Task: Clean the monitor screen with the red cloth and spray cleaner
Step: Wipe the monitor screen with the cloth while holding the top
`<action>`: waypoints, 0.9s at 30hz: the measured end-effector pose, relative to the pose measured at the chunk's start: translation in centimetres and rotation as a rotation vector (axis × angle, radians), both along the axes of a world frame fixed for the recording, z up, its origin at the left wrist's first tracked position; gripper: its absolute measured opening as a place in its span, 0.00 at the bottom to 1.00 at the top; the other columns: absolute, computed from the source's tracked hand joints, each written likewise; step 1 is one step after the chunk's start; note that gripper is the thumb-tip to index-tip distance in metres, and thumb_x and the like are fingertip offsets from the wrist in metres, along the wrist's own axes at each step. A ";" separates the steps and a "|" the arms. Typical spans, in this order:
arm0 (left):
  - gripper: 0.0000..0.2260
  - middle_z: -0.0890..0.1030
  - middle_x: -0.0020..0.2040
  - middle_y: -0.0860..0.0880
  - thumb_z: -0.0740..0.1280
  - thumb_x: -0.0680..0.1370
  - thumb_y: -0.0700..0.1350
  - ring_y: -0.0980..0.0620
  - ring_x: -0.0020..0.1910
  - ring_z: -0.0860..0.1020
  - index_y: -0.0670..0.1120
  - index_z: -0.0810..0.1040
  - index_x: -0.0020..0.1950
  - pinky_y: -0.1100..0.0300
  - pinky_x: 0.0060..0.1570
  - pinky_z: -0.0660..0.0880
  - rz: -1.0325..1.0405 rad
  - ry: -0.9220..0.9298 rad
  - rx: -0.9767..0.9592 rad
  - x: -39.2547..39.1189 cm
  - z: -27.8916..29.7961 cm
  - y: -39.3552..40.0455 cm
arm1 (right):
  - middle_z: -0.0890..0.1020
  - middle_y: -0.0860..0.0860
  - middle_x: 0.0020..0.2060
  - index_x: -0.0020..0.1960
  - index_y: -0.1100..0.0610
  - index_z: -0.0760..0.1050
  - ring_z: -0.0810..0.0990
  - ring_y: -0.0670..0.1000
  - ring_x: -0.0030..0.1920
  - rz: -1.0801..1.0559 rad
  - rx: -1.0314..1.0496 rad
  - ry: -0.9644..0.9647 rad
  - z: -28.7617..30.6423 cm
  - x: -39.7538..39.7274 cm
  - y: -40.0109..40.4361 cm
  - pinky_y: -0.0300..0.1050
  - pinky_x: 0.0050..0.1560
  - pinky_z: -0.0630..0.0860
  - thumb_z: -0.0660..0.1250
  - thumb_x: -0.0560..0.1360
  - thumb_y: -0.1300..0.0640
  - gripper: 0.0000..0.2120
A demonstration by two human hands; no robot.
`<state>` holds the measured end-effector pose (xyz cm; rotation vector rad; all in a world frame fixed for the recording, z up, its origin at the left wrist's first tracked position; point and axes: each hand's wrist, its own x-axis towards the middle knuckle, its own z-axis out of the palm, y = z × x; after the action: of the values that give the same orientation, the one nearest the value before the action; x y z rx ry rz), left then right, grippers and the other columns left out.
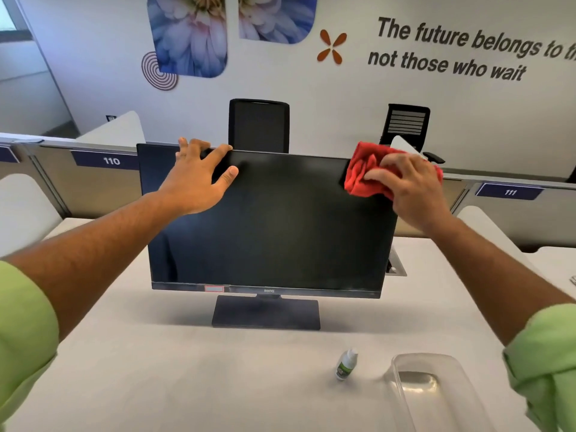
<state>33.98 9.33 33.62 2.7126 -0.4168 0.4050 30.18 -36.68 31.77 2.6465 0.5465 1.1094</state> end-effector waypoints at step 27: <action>0.31 0.60 0.77 0.42 0.52 0.79 0.69 0.32 0.79 0.46 0.59 0.57 0.80 0.35 0.77 0.49 -0.029 0.000 0.112 -1.2 1.1 0.8 | 0.68 0.62 0.73 0.75 0.56 0.61 0.73 0.67 0.70 -0.823 1.395 0.429 -16.6 -8.2 14.7 0.63 0.68 0.76 0.77 0.75 0.58 0.35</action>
<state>32.80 10.08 34.71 2.8107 -0.4924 0.3849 22.00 -22.00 15.12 3.4389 -1.7696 0.6617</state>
